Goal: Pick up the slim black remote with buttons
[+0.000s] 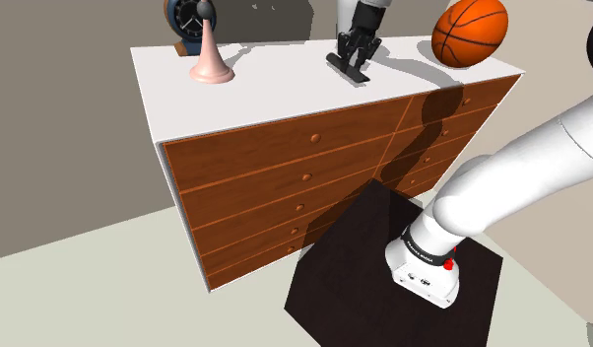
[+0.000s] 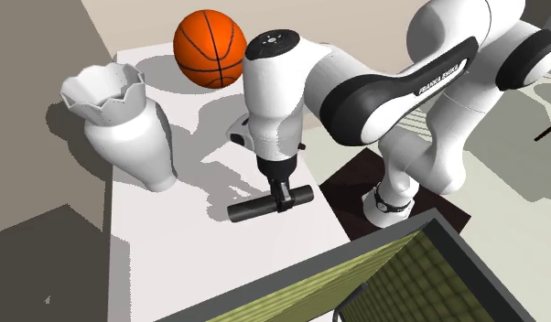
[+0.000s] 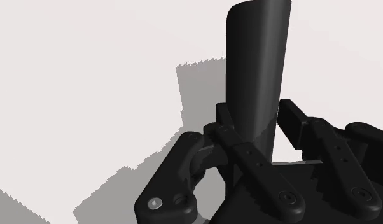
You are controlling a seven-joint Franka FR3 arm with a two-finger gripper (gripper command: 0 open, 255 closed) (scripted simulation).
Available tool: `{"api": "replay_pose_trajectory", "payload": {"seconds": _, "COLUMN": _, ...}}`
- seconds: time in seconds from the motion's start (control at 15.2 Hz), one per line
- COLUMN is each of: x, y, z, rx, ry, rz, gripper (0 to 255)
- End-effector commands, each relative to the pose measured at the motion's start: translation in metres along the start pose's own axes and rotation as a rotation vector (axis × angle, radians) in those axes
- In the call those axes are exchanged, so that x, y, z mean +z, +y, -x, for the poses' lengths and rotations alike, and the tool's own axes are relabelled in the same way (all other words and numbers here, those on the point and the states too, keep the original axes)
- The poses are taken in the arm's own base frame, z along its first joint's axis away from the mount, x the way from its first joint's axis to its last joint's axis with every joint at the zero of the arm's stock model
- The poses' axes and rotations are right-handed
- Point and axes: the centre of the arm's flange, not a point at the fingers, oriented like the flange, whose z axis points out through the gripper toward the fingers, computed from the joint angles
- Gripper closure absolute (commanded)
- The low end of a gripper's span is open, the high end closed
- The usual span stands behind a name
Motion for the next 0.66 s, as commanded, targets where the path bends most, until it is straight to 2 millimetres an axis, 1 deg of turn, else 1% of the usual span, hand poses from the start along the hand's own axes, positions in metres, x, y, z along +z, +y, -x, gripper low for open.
{"api": "replay_pose_trajectory", "payload": {"seconds": 0.0, "x": -0.01, "y": -0.002, "z": 0.002, "rx": 0.0, "ry": 0.0, "rz": 0.0, "gripper": 255}}
{"api": "replay_pose_trajectory", "payload": {"seconds": 0.46, "x": -0.047, "y": -0.005, "z": 0.002, "rx": 0.0, "ry": 0.0, "rz": 0.0, "gripper": 255}}
{"api": "replay_pose_trajectory", "payload": {"seconds": 0.59, "x": -0.048, "y": -0.005, "z": 0.002, "rx": 0.0, "ry": 0.0, "rz": 0.0, "gripper": 255}}
